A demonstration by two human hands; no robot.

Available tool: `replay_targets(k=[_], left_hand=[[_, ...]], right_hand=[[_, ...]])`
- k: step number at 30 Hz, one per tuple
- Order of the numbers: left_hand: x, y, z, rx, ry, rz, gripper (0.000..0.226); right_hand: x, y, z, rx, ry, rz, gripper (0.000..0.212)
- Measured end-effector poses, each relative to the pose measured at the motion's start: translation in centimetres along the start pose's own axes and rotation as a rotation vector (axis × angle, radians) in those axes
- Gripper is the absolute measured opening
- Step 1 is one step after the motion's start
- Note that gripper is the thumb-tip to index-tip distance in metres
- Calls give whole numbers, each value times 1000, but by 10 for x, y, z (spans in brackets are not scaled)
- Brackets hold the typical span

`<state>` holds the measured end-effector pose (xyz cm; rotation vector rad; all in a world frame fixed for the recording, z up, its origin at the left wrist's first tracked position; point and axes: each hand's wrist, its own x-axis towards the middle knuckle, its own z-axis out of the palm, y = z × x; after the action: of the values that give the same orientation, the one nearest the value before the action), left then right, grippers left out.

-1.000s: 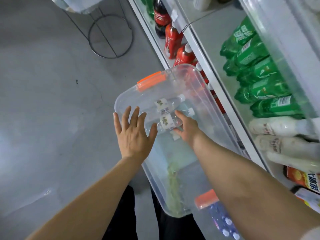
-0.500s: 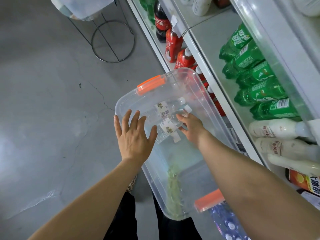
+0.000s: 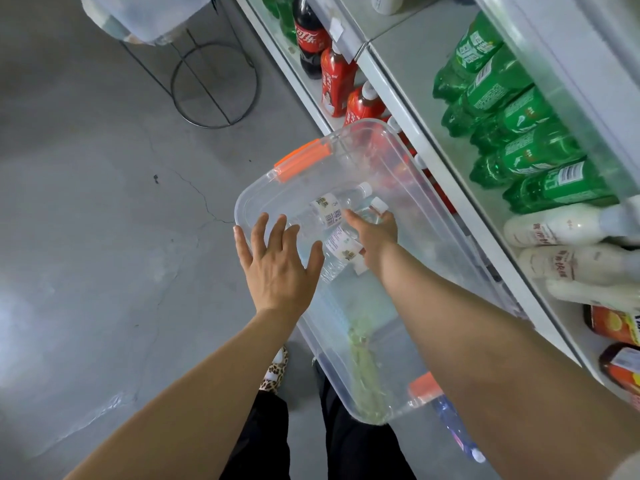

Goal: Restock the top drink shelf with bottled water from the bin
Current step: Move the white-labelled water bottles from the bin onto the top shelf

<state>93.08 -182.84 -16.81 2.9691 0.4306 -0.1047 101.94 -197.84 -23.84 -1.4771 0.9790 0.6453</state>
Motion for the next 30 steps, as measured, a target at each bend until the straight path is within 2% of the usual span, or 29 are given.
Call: replay_targets(k=[3, 6, 9, 12, 19, 22, 27, 30], left_hand=[[-1, -1, 1, -12, 7, 16, 57], [-1, -2, 1, -20, 4, 26, 58], [-2, -2, -5, -8, -54, 30, 65], [-2, -6, -14, -8, -142, 63, 74], [-16, -10, -67, -265, -264, 150, 70], [-23, 2, -108, -384, -252, 220, 65], [-31, 34, -199, -547, -130, 396, 60], [-42, 55, -253, -678, -45, 488, 57]], right_hand=[[-2, 3, -6, 45, 20, 8, 90], [-12, 8, -15, 41, 1, 11, 79], [-29, 13, -22, 69, 11, -47, 73], [-56, 11, -30, 56, -13, -136, 81], [-145, -19, -69, 185, -30, -289, 66], [-199, -42, -89, 221, -17, -412, 44], [-306, -83, -130, 316, -20, -606, 36], [-374, -103, -151, 414, -20, -727, 53]])
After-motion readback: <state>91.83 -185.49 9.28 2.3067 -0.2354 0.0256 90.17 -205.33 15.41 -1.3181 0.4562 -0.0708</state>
